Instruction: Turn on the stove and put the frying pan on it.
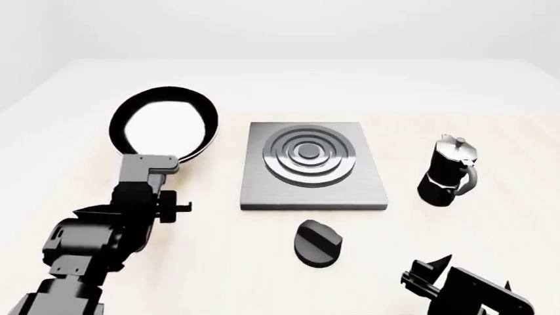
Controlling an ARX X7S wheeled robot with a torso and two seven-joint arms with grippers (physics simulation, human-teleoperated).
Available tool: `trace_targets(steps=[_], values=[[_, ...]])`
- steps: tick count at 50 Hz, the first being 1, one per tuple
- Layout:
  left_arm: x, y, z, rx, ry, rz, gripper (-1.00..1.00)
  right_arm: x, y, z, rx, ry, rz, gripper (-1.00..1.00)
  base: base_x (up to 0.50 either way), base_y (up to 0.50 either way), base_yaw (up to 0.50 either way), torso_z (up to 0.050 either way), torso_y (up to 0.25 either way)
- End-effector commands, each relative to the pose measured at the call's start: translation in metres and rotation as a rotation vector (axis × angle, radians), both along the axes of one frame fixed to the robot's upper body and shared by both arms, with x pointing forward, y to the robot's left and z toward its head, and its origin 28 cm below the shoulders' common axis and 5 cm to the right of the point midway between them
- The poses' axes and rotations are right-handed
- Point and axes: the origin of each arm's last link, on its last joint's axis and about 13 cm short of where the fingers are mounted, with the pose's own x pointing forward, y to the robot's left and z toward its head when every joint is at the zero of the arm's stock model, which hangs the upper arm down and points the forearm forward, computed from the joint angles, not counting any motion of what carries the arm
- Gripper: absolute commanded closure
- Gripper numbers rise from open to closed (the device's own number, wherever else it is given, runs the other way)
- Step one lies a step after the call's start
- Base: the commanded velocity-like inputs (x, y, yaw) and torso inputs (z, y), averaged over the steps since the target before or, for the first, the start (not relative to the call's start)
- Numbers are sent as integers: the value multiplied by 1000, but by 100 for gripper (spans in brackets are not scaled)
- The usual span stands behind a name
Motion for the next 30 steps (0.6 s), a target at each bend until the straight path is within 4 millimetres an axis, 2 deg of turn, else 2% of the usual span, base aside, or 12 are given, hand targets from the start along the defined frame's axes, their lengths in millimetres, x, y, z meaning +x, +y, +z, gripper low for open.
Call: trace_targets(steps=[1, 11, 30], values=[[7, -10, 45, 66, -143, -135, 100, 0, 0, 0, 3, -2, -2, -100, 0, 0, 0, 0, 0], [13, -32, 67, 112, -199, -303, 100, 0, 0, -1, 7, -1, -3, -100, 0, 0, 0, 0, 2], [12, -73, 86, 195, -264, -543, 100, 0, 0, -1, 8, -3, 1, -100, 0, 0, 0, 0, 2]])
